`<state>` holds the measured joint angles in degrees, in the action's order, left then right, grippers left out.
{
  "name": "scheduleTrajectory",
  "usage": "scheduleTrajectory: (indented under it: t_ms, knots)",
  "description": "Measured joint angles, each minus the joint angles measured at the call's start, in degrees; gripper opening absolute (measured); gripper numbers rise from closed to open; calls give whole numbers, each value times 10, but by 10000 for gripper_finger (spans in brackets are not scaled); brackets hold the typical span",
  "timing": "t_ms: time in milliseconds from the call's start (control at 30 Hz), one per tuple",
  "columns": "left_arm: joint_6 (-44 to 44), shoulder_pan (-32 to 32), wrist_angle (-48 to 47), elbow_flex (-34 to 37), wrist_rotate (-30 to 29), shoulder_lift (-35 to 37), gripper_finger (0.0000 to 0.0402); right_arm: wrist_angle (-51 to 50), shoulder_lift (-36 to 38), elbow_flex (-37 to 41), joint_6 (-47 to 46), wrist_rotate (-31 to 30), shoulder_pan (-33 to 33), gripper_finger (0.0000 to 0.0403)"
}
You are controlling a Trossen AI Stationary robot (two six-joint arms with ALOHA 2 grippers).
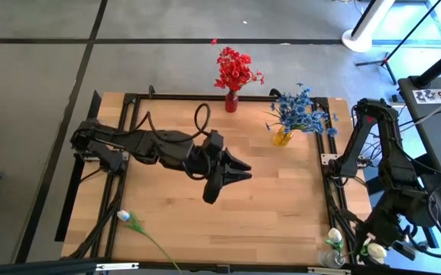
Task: Sort flowers into vase by color
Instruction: Put the top white tulip into the transparent vase
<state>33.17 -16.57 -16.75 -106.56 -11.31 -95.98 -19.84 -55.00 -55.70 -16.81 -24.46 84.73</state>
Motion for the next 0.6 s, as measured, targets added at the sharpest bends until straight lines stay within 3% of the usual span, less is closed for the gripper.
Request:
scheduleTrajectory:
  t_ms: [200, 400, 600]
  knots:
    - [4, -9, 28, 0, -5, 0, 118, -24, 0, -1, -53, 41, 0, 112]
    - [-20, -15, 47, 0, -14, 1, 118, -148, 0, -49, -134, 98, 0, 177]
    - [9, -12, -58, 0, -118, 1, 116, -323, 0, -128, -230, 125, 0, 210]
